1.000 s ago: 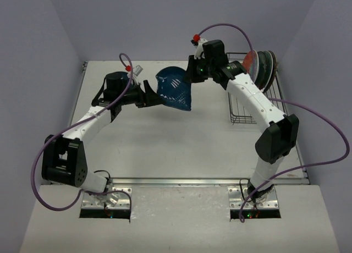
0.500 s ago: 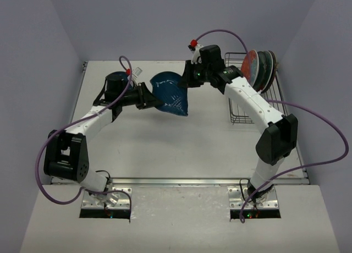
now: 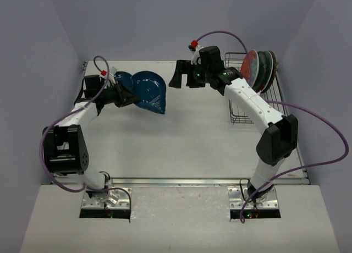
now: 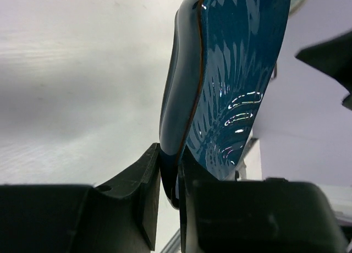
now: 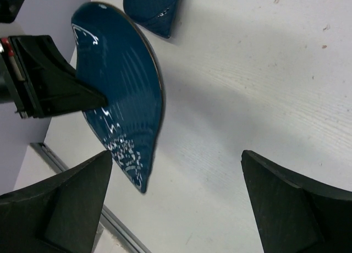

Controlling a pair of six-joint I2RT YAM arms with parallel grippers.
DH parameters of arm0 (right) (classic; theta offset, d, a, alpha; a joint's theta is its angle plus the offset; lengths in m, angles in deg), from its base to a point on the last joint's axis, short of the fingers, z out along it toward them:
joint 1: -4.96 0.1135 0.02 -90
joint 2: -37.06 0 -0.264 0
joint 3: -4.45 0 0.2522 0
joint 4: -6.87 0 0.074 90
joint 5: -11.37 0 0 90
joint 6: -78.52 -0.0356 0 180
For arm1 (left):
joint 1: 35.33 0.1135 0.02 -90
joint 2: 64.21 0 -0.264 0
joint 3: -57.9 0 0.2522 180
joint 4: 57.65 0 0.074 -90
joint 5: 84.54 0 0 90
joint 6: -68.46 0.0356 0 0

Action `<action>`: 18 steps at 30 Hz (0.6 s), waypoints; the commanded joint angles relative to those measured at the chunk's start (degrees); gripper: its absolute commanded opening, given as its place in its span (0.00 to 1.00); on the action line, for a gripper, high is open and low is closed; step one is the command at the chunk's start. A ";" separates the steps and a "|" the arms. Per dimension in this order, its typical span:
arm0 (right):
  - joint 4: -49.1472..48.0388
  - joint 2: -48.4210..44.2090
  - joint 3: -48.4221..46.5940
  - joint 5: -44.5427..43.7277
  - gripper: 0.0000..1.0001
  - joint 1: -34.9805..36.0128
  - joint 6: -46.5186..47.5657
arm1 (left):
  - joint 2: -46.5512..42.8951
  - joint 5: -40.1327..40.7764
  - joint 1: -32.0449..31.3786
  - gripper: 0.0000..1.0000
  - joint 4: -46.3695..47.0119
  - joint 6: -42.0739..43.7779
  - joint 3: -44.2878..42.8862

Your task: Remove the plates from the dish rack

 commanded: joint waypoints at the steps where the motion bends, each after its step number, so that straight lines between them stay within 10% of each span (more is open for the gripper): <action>1: -1.38 -1.51 -1.11 -3.01 0.99 0.05 0.34 | 4.39 -4.02 5.13 0.00 -3.50 7.18 -8.98; 18: -1.14 -2.64 1.70 -3.07 0.99 -1.18 2.19 | 30.13 4.23 16.29 0.00 -11.20 9.76 -37.23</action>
